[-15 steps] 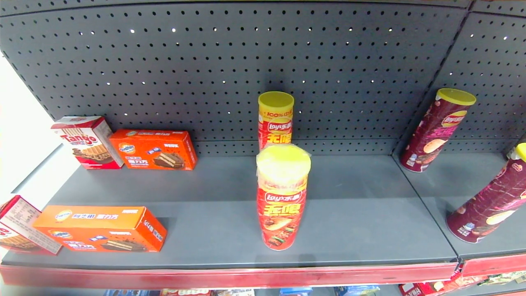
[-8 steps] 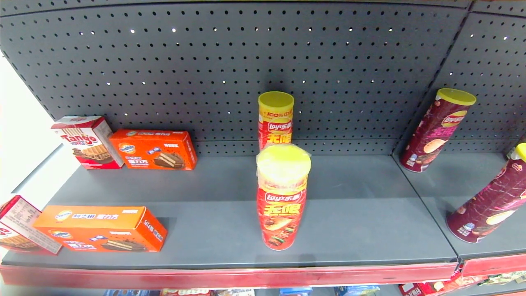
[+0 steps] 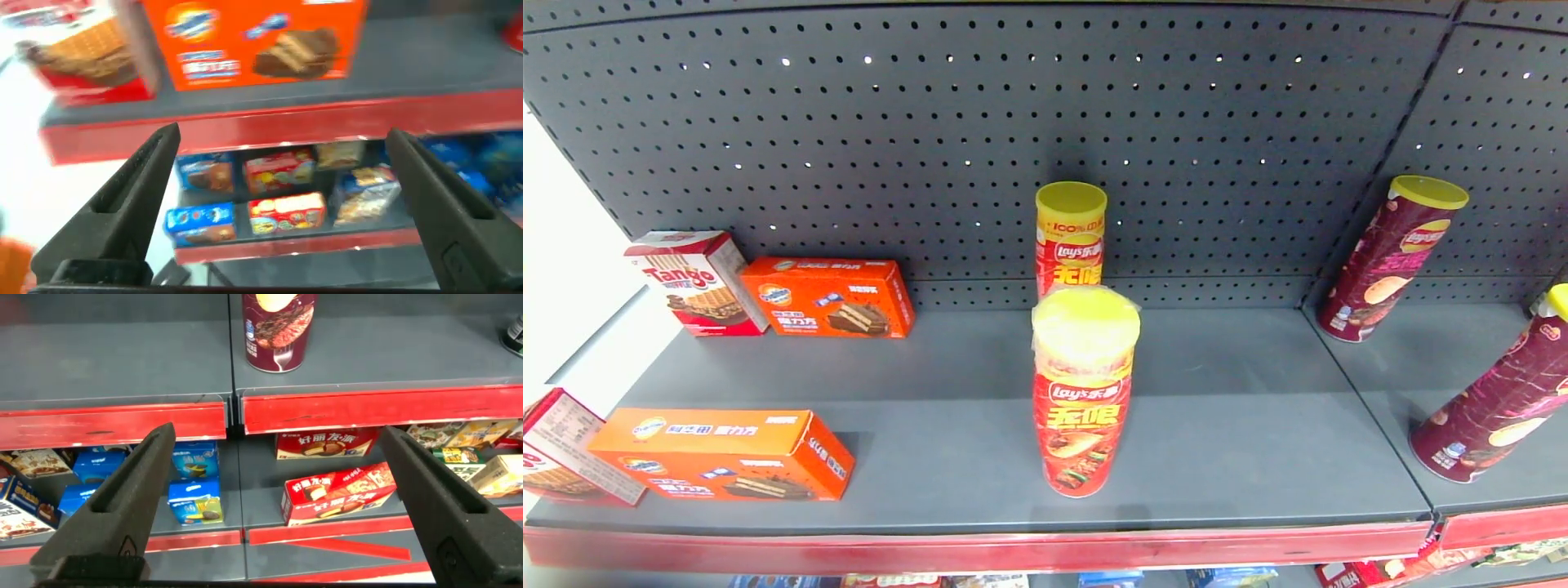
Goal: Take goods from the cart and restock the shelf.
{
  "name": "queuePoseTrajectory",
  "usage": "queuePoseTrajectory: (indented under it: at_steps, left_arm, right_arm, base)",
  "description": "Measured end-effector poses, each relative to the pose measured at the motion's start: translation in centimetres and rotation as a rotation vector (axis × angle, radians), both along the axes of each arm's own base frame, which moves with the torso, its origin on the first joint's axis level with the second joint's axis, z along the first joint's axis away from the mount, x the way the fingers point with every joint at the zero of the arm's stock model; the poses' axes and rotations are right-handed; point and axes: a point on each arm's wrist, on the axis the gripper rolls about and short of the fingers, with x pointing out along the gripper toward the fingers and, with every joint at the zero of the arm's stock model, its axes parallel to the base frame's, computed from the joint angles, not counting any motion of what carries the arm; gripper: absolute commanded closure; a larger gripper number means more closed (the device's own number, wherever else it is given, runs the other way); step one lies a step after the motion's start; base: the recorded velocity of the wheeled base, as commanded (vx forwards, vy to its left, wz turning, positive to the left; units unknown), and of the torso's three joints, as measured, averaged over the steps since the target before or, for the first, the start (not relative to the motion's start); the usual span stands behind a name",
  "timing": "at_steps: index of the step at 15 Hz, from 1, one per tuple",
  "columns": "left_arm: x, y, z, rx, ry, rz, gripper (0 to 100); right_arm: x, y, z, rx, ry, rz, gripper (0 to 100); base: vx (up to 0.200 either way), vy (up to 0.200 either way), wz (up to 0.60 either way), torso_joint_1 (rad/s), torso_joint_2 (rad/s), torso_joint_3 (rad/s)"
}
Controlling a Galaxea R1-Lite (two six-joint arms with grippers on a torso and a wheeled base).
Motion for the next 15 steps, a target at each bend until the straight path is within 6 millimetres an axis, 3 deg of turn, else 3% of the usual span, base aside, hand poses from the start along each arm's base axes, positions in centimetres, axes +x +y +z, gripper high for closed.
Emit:
queuePoseTrajectory:
  at_steps: [5, 15]
  left_arm:
    - [0.0, 0.27, 0.0, 0.003, -0.001, 0.118, 0]
    - [-0.01, 0.2, 0.0, -0.004, -0.002, 0.089, 0]
  right_arm:
    - [0.0, 0.0, 0.0, 0.0, 0.0, 0.0, 0]
    - [0.0, 0.0, 0.0, 0.0, 0.0, 0.0, 0]
  base:
    - [0.0, 0.0, 0.0, 0.0, 0.0, 0.0]
    - [0.0, 0.0, 0.0, 0.0, 0.0, 0.0]
